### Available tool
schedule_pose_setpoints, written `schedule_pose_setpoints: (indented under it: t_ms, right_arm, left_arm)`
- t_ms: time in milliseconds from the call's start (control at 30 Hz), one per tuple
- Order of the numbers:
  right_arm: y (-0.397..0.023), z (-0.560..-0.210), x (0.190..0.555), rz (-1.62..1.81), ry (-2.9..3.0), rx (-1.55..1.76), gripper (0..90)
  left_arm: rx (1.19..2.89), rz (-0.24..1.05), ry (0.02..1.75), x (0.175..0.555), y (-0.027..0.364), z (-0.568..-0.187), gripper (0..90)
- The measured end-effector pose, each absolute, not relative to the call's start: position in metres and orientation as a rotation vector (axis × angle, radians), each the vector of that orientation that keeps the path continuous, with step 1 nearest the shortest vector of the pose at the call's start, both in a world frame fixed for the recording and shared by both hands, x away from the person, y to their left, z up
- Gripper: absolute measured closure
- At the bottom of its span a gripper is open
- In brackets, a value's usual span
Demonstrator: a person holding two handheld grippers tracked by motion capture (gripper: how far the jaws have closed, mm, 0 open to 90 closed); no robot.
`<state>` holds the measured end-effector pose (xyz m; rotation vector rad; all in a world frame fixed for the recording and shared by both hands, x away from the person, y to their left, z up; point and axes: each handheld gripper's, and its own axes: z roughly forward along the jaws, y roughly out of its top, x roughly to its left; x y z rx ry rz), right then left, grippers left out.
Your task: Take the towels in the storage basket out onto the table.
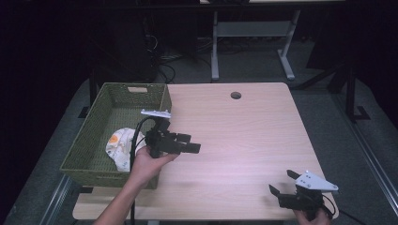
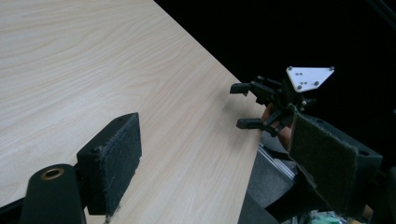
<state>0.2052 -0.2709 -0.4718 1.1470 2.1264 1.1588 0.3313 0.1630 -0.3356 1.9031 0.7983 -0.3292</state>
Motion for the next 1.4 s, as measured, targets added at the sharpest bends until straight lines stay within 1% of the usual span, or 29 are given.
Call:
schedule_pose_setpoints:
  t_ms: [233,667,1000,1233,1400]
  right_arm:
    - [-0.271,-0.472,0.205,1.156,2.127,1.148,13.9]
    - [-0.271,-0.472,0.205,1.154,2.129,1.147,14.0]
    - [-0.271,-0.472,0.204,1.155,2.129,1.151,13.9]
    - [-0.272,-0.472,0.205,1.156,2.128,1.153,13.9]
    - [-0.272,-0.472,0.205,1.156,2.124,1.153,13.9]
  left_arm:
    - [1.872,-0.335,0.839,0.338,0.182,-0.330,16.6]
    - [1.848,-0.276,0.932,0.348,0.227,-0.320,16.6]
    - [1.854,-0.238,0.983,0.351,0.246,-0.320,16.8]
    - [1.878,-0.180,1.054,0.357,0.262,-0.324,16.9]
    - [1.895,-0.100,1.122,0.361,0.276,-0.326,17.1]
